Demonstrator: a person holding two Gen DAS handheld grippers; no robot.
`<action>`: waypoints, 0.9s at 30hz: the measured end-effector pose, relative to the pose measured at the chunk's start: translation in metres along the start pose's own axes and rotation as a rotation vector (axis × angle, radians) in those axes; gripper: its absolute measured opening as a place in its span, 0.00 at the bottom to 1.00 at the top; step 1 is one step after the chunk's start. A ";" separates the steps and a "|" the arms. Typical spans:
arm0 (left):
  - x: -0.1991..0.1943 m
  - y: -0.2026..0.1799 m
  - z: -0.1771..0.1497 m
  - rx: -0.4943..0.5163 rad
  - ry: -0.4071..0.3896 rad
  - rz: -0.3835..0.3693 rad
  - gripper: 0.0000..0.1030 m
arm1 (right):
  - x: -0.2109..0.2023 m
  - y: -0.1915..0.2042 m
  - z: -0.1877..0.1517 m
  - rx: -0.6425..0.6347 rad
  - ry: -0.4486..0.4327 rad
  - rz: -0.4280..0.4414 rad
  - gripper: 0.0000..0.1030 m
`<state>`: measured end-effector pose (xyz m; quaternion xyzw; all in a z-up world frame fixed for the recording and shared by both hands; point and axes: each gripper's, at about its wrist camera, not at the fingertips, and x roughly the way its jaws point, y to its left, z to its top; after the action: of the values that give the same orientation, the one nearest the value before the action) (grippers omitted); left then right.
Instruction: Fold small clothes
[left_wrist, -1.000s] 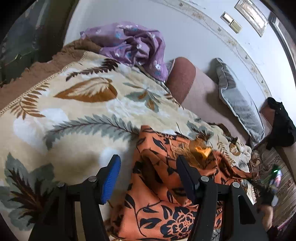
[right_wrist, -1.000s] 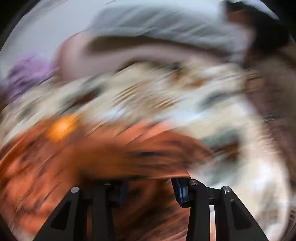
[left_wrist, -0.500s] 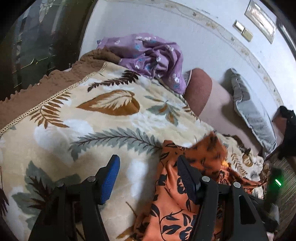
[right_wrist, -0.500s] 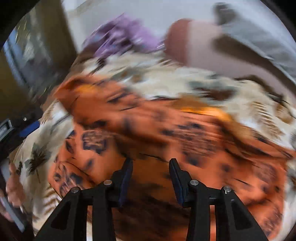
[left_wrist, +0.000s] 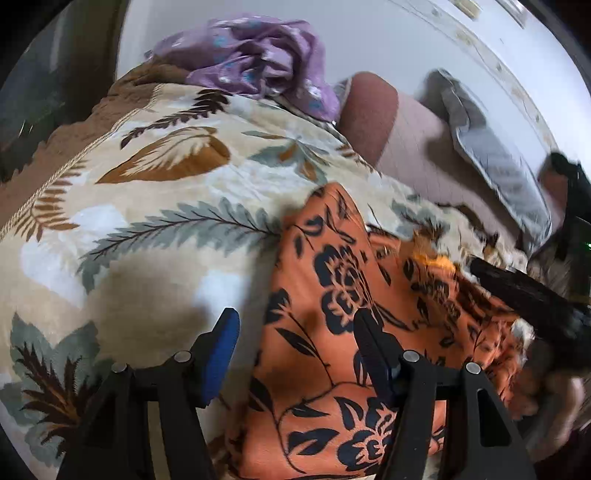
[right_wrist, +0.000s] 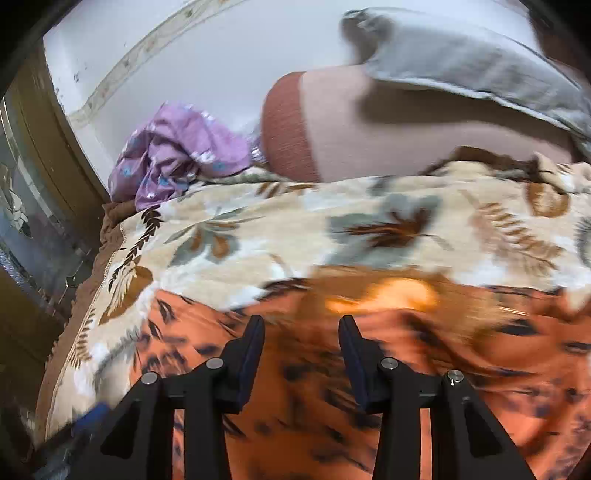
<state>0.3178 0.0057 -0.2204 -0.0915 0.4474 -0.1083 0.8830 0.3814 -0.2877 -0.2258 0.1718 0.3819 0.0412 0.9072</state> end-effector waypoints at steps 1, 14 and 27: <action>0.001 -0.005 -0.002 0.021 0.001 0.008 0.63 | -0.009 -0.013 -0.004 -0.004 0.007 -0.009 0.44; 0.018 -0.034 -0.018 0.172 0.027 0.127 0.65 | 0.022 -0.111 0.018 0.049 0.076 -0.263 0.37; 0.009 -0.027 -0.011 0.131 -0.023 0.140 0.65 | -0.014 -0.121 -0.003 0.085 0.062 -0.158 0.38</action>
<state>0.3112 -0.0233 -0.2269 -0.0031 0.4347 -0.0743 0.8975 0.3626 -0.4029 -0.2599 0.1780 0.4236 -0.0413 0.8872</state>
